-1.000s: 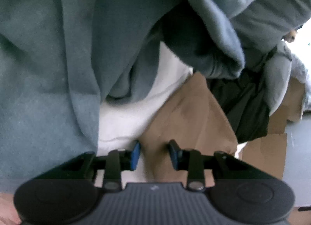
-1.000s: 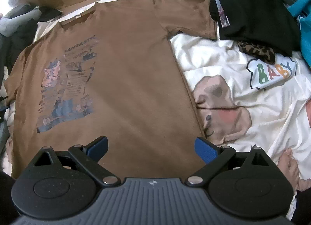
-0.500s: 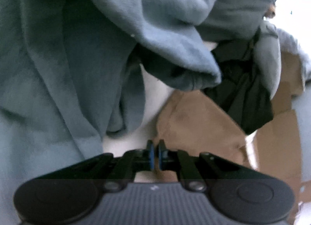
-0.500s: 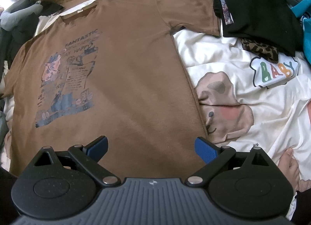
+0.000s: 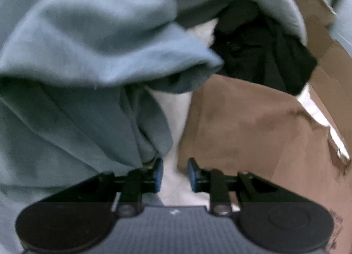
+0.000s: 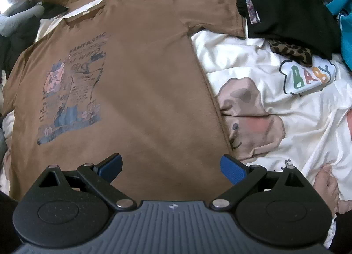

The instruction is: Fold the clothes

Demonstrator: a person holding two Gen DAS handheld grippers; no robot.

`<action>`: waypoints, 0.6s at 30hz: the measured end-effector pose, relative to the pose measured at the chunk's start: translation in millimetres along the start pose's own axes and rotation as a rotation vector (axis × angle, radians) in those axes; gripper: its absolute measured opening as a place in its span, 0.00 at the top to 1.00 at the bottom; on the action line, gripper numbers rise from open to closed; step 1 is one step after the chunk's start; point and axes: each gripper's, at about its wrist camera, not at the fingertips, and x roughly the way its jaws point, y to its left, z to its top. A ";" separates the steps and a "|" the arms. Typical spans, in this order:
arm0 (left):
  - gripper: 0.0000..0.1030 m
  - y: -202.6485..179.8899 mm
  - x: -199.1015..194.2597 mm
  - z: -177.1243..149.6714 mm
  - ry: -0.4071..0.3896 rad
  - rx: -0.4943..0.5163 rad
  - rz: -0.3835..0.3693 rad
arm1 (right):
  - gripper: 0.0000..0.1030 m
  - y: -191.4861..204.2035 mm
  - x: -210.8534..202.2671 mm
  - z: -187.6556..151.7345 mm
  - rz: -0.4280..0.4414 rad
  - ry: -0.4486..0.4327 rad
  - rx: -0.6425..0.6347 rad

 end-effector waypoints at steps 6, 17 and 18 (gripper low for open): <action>0.75 -26.7 5.2 30.5 0.000 0.078 -0.094 | 0.04 3.0 0.2 2.1 0.011 -0.008 -0.007; 0.75 -65.4 78.4 61.2 0.076 0.128 -0.054 | 0.04 -6.4 0.3 -3.0 -0.008 -0.005 0.006; 0.74 -66.2 82.9 64.9 0.079 0.143 -0.028 | 0.04 -7.5 -0.2 -3.1 -0.010 -0.006 0.008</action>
